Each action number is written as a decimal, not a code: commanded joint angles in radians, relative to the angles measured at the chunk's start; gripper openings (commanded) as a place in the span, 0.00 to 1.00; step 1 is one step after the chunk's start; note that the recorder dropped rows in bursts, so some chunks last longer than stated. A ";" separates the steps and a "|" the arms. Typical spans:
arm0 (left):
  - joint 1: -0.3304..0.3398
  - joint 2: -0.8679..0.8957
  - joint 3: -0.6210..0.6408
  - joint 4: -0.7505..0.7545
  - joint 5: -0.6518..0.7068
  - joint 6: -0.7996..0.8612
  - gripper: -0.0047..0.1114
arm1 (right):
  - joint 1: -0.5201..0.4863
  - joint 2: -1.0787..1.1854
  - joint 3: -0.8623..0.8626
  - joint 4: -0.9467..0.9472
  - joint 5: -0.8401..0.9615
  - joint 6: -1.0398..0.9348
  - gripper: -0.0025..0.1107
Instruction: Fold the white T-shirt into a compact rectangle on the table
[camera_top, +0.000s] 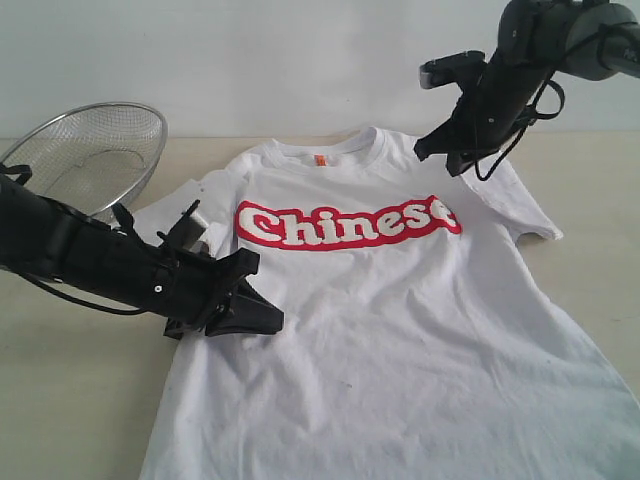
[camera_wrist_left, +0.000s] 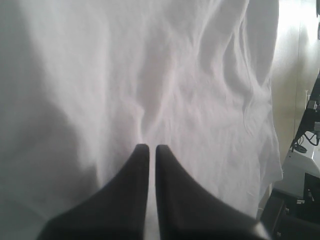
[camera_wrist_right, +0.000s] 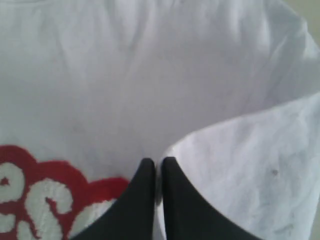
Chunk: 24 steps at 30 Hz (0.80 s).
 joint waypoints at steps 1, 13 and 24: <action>-0.004 0.010 0.001 0.013 -0.006 -0.009 0.08 | 0.000 -0.007 -0.007 0.066 0.003 -0.017 0.02; -0.004 0.010 0.001 0.013 -0.007 -0.009 0.08 | 0.020 -0.007 -0.007 0.193 0.054 -0.135 0.02; -0.004 0.010 0.001 0.013 -0.006 -0.009 0.08 | 0.081 -0.007 -0.007 0.186 -0.063 -0.084 0.02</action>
